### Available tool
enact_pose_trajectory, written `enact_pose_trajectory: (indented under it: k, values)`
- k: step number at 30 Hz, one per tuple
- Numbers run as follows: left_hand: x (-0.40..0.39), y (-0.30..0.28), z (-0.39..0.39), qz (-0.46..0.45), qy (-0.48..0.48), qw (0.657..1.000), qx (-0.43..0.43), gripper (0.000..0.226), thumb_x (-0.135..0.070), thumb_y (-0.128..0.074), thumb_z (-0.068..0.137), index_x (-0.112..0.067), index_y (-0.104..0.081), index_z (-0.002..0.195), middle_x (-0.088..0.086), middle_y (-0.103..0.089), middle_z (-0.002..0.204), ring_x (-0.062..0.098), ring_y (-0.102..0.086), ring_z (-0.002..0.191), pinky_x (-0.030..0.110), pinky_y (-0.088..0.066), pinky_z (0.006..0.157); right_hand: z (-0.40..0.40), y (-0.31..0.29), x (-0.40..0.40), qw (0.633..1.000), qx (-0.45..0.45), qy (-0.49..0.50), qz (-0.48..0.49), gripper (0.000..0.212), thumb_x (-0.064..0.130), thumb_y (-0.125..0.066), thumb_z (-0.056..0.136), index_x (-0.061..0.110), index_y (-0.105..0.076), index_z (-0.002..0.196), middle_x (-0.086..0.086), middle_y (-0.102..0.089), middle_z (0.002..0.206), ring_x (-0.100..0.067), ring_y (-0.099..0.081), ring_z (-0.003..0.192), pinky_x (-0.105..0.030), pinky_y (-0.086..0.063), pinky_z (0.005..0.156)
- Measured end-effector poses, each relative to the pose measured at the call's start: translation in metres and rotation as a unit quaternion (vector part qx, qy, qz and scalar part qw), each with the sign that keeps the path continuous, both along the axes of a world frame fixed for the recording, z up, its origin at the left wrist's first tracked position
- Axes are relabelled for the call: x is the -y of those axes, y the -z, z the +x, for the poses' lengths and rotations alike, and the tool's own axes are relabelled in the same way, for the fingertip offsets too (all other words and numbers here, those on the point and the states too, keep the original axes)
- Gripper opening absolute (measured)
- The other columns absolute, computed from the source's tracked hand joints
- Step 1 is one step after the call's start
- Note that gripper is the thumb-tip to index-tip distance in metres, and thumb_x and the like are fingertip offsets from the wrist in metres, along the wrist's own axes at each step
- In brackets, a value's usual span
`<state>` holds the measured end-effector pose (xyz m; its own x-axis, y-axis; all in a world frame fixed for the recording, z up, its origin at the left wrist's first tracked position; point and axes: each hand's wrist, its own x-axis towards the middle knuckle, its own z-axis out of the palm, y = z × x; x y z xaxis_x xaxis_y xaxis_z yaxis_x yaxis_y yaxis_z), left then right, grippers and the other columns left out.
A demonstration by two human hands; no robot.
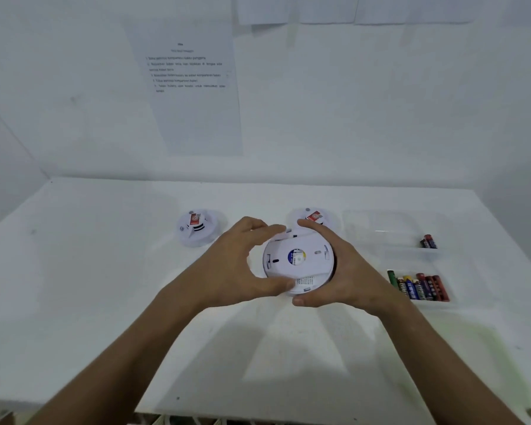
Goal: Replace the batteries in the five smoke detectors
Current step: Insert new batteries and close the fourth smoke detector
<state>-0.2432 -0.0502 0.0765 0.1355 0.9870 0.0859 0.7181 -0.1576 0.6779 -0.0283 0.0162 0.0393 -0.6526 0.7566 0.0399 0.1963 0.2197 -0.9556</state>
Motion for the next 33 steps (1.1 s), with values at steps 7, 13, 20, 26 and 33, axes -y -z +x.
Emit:
enact_pose_trajectory:
  k: [7, 13, 20, 26, 33]
  values:
    - [-0.006, -0.007, -0.017, -0.095, 0.004, 0.993, 0.072, 0.066, -0.032, -0.084, 0.070, -0.035, -0.056, 0.130, -0.016, -0.068, 0.094, -0.001, -0.069, 0.075, 0.016, -0.055, 0.075, -0.017, -0.004, -0.001, 1.000, 0.002, 0.013, 0.016, 0.094, 0.000, -0.093, 0.056, 0.023, -0.049, 0.135, 0.005, -0.063, 0.126, -0.015, -0.060, 0.118, -0.032, -0.057, 0.091]
    - [-0.019, -0.007, -0.026, -0.117, 0.030, 0.988, 0.100, 0.061, -0.026, -0.087, 0.068, -0.030, -0.063, 0.124, 0.001, -0.074, 0.077, 0.011, -0.065, 0.061, 0.024, -0.054, 0.070, -0.017, -0.012, -0.009, 1.000, 0.007, -0.002, 0.019, 0.090, 0.001, -0.092, 0.053, 0.019, -0.054, 0.132, 0.000, -0.065, 0.121, -0.021, -0.062, 0.114, -0.040, -0.059, 0.089]
    - [-0.017, -0.010, -0.015, -0.125, 0.024, 0.962, 0.241, 0.060, -0.010, -0.082, 0.072, -0.027, -0.061, 0.125, -0.012, -0.074, 0.103, 0.014, -0.074, 0.086, 0.019, -0.056, 0.074, -0.012, -0.019, -0.013, 0.999, -0.033, 0.014, 0.034, 0.087, 0.001, -0.090, 0.050, 0.019, -0.057, 0.128, 0.003, -0.062, 0.124, -0.019, -0.060, 0.116, -0.032, -0.057, 0.090]
    - [-0.012, -0.007, -0.003, -0.099, -0.019, 0.958, 0.268, 0.059, -0.019, -0.086, 0.066, -0.035, -0.065, 0.119, -0.011, -0.075, 0.101, 0.015, -0.073, 0.074, 0.025, -0.059, 0.072, -0.011, -0.015, -0.011, 0.997, -0.046, 0.033, 0.061, 0.094, 0.006, -0.092, 0.050, 0.021, -0.053, 0.133, -0.007, -0.056, 0.133, -0.022, -0.056, 0.124, -0.036, -0.054, 0.096]
    - [-0.007, 0.004, 0.000, -0.086, -0.009, 0.969, 0.229, 0.066, -0.031, -0.086, 0.064, -0.035, -0.060, 0.125, -0.006, -0.077, 0.086, 0.019, -0.074, 0.075, 0.033, -0.060, 0.077, -0.008, -0.017, -0.002, 0.997, -0.050, 0.027, 0.060, 0.091, 0.005, -0.092, 0.051, 0.023, -0.054, 0.131, 0.003, -0.059, 0.129, -0.013, -0.059, 0.120, -0.021, -0.053, 0.090]
